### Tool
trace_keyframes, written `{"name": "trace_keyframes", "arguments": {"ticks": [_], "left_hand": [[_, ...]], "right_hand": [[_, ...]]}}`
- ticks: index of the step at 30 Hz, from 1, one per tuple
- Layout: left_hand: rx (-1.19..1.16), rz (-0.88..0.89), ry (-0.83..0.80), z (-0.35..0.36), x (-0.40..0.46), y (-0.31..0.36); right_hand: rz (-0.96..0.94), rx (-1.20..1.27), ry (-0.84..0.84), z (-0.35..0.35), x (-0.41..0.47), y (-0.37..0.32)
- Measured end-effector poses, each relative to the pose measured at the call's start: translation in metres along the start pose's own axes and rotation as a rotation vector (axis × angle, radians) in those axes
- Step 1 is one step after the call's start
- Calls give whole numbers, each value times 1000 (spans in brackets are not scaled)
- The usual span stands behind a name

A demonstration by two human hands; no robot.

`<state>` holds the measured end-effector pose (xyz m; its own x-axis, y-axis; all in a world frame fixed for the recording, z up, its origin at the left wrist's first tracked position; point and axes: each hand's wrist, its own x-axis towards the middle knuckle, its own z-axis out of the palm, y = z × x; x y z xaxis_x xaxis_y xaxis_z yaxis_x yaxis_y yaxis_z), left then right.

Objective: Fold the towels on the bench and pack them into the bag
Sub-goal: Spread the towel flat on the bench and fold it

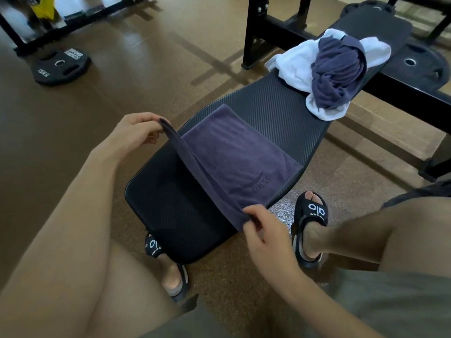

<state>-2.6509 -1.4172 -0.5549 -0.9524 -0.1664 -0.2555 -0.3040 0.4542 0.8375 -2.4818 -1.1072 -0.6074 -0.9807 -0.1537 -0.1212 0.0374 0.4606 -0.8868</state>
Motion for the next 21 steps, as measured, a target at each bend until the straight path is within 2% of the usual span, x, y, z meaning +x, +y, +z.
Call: {"name": "trace_keyframes", "arguments": {"ticks": [2,5,10,12,17,21], "left_hand": [[49,84,32,12,11,9],[188,214,75,38,32,22],[180,269,100,83,72,29],[230,258,107,95,89,25],[332,234,136,116,106,12],[336,282,170,123,104,8]], "right_hand": [[120,137,60,-9,9,2],[224,218,136,-27,31,11],[315,265,206,-67,78,32],[354,217,180,-80,98,43],[382,-98,74,-94,137,61],[298,-216,118,-95,142,65]]}}
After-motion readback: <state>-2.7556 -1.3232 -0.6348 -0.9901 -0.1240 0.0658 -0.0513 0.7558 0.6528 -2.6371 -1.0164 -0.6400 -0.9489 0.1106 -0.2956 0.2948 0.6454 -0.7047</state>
